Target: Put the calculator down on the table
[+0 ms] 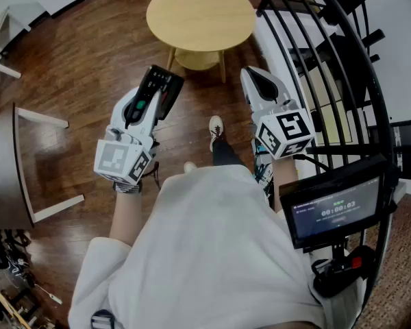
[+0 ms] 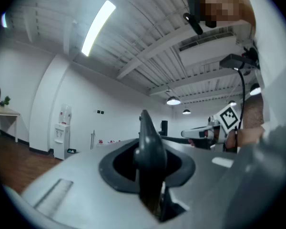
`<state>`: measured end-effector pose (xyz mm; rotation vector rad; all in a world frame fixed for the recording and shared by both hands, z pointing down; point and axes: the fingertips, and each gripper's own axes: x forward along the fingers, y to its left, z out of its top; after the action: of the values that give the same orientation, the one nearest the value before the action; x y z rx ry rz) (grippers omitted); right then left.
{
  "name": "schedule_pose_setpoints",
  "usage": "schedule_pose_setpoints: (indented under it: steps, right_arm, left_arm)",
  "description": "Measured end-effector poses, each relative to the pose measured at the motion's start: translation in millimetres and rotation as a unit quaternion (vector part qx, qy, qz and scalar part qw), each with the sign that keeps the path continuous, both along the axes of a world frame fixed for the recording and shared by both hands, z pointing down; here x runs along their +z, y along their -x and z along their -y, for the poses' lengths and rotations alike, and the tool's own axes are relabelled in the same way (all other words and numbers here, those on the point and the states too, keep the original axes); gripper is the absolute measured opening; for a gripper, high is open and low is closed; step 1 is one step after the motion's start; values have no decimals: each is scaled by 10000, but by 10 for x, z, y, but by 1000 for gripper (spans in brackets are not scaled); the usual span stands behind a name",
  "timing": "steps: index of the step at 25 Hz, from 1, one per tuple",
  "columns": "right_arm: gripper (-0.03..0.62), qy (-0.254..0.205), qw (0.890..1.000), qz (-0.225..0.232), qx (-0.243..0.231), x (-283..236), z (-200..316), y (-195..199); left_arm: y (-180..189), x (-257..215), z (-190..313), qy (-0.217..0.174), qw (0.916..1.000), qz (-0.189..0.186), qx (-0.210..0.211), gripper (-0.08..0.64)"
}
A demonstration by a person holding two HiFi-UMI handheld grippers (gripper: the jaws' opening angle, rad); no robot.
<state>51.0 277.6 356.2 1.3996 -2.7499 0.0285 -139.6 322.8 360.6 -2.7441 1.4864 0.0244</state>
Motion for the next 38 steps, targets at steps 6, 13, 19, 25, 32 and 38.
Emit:
schedule_pose_setpoints:
  steps: [6, 13, 19, 25, 32, 38]
  right_arm:
    - [2, 54, 9999, 113, 106, -4, 43, -70]
    - [3, -48, 9999, 105, 91, -185, 397, 38]
    - [2, 186, 9997, 112, 135, -139, 1464, -274]
    - [3, 331, 9994, -35, 12, -498, 2513, -281]
    - [3, 483, 9988, -56, -112, -699, 3306, -296]
    - [3, 554, 9982, -115, -191, -641, 3711, -399]
  left_arm:
    - [13, -53, 3, -52, 9999, -33, -111, 81]
    - [82, -260, 322, -115, 9998, 35, -170, 81]
    - [-196, -270, 1375, 42, 9998, 40, -197, 81]
    - [-191, -628, 2404, 143, 9993, -121, -331, 81]
    - [-282, -850, 3236, 248, 9989, -174, -346, 81]
    - [-455, -804, 3665, 319, 9987, -243, -323, 81]
